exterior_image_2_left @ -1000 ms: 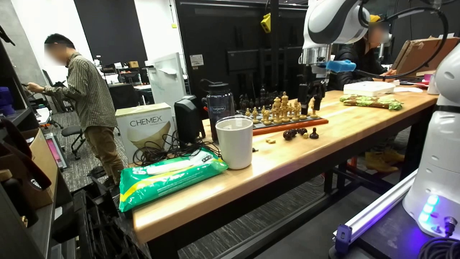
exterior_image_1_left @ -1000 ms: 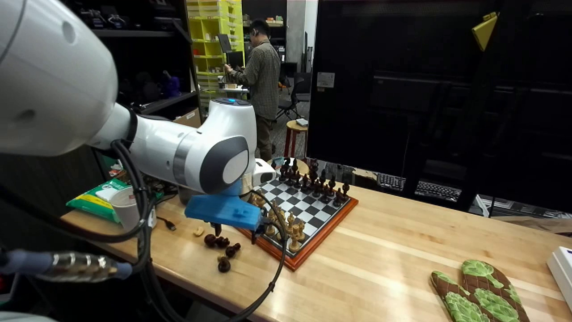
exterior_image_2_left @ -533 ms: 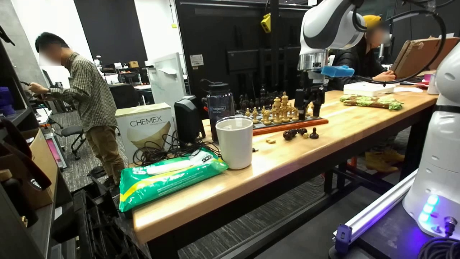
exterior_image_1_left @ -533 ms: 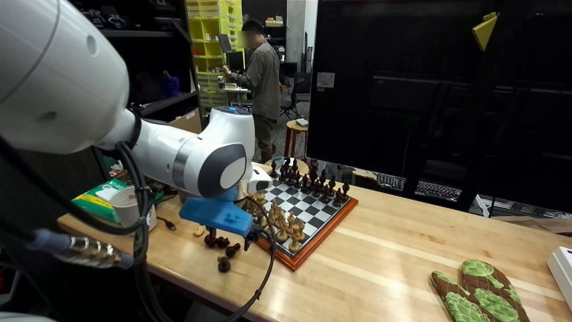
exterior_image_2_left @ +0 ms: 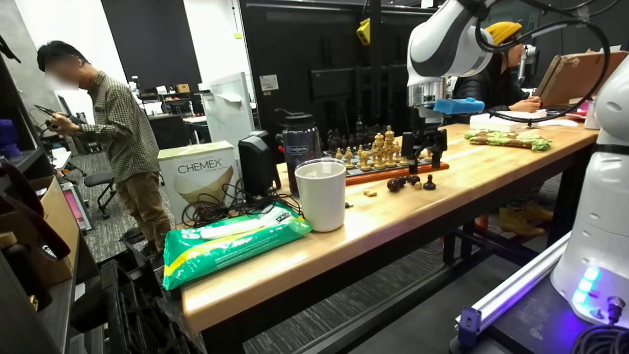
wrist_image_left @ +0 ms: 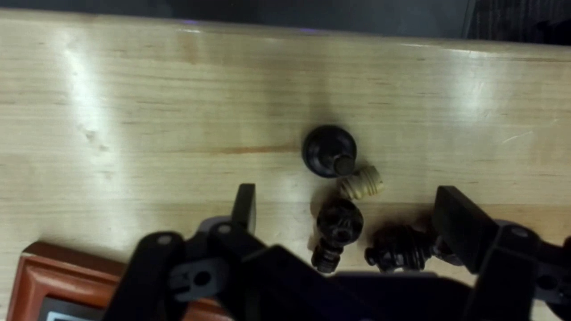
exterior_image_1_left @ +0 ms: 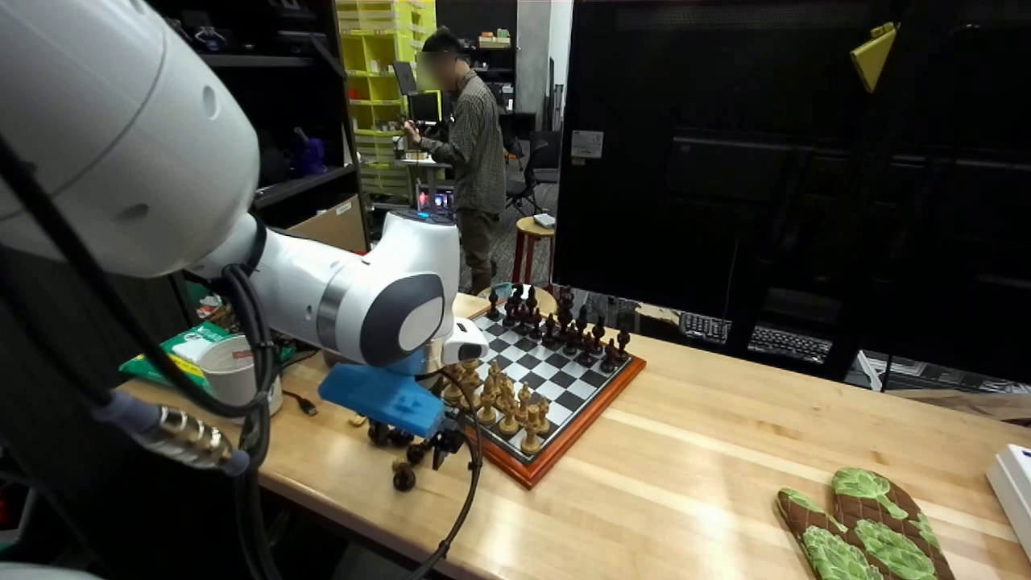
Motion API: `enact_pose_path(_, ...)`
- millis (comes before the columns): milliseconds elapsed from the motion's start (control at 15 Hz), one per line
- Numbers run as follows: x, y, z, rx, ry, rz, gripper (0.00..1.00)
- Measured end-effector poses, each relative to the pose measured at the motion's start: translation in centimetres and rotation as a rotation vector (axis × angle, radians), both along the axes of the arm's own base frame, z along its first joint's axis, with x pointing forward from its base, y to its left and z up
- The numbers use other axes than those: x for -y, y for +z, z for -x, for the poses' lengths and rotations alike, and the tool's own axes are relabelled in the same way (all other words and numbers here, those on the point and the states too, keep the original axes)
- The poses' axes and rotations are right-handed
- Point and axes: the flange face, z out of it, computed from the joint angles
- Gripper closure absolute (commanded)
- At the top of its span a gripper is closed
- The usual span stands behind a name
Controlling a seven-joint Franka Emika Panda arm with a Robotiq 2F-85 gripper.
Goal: Pick up the rook chess piece and put it on the chess board
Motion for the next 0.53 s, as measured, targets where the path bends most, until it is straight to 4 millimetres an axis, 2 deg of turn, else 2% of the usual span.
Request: enact_pose_path(533, -0.01, -1.22, 0.11, -0.043, -0.074, 0.009, 0.00)
